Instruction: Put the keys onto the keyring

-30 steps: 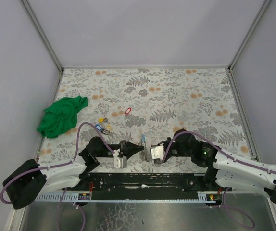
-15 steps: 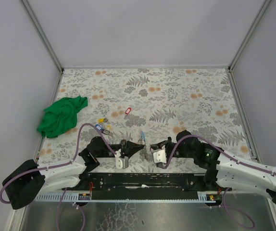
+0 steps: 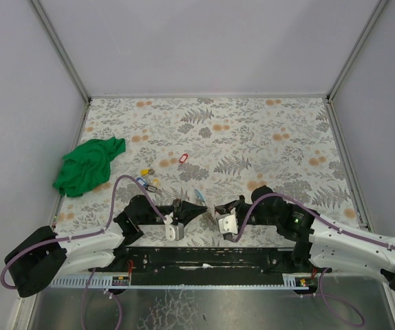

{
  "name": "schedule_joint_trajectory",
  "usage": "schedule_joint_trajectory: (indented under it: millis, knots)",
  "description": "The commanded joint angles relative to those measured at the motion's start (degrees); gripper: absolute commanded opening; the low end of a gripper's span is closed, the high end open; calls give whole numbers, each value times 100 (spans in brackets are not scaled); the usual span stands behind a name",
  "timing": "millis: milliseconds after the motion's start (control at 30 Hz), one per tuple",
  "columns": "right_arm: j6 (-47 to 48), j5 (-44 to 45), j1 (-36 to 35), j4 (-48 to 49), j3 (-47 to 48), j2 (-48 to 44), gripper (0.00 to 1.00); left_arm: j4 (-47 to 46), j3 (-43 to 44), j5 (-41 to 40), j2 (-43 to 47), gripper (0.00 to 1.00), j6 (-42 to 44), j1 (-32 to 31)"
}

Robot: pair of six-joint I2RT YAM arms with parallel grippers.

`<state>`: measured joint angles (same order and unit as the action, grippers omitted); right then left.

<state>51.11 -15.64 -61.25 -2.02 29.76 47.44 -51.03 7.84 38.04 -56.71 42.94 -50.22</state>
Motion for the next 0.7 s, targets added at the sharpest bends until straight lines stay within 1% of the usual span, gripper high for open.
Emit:
schedule_joint_trajectory:
  millis: [0, 667]
  knots:
    - [93, 22, -93, 172, 276, -11, 0, -526, 91, 28, -22, 0, -36, -37]
    - [138, 264, -207, 430, 205, 6, 0, -458, 135, 51, -85, 0, -65, -37]
